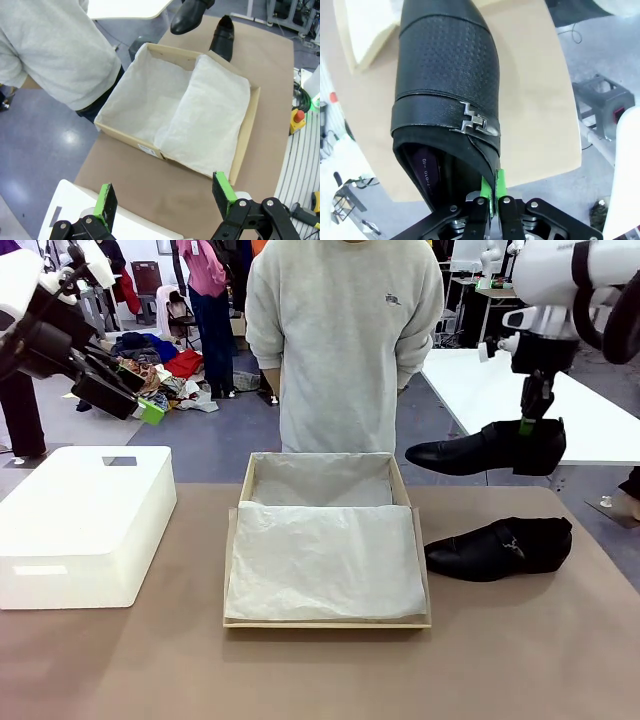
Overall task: Pack the shoes into the box.
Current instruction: Place one shoe of the Shoes into the Shoes Box.
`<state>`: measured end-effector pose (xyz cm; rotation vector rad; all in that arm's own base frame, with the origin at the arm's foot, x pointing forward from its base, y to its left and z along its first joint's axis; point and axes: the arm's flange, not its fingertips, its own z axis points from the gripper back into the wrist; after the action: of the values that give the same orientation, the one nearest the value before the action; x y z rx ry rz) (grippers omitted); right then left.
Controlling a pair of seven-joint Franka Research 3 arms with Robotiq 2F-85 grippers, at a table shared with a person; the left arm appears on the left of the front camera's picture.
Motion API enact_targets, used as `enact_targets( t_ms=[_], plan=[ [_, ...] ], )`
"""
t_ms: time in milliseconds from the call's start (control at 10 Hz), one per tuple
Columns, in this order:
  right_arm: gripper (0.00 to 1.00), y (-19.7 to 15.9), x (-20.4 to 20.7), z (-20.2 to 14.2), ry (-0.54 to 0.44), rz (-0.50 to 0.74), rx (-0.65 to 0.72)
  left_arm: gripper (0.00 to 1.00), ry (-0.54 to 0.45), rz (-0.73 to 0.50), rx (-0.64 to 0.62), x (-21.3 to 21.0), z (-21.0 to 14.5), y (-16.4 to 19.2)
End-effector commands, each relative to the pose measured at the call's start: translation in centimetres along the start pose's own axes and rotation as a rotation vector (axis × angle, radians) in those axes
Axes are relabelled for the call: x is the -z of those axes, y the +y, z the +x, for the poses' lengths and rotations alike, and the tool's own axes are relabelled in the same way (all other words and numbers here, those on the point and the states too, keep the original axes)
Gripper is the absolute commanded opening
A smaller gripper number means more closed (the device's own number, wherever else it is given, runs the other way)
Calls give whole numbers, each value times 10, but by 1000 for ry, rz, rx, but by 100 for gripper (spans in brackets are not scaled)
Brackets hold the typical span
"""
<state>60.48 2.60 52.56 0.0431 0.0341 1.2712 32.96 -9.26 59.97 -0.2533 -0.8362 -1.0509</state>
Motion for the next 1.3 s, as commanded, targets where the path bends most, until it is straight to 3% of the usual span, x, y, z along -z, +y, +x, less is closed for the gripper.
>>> enact_targets(
  t_ms=[0,500,1200],
  plan=[
    [0,12,-21,31,58,-18,-12,100,-10,-11,7,0,0,1],
    [0,53,-34,130,107,-29,-93,100,-10,-11,7,0,0,1],
    [0,77,4,238,38,28,-170,100,-10,-11,7,0,0,1]
  ],
)
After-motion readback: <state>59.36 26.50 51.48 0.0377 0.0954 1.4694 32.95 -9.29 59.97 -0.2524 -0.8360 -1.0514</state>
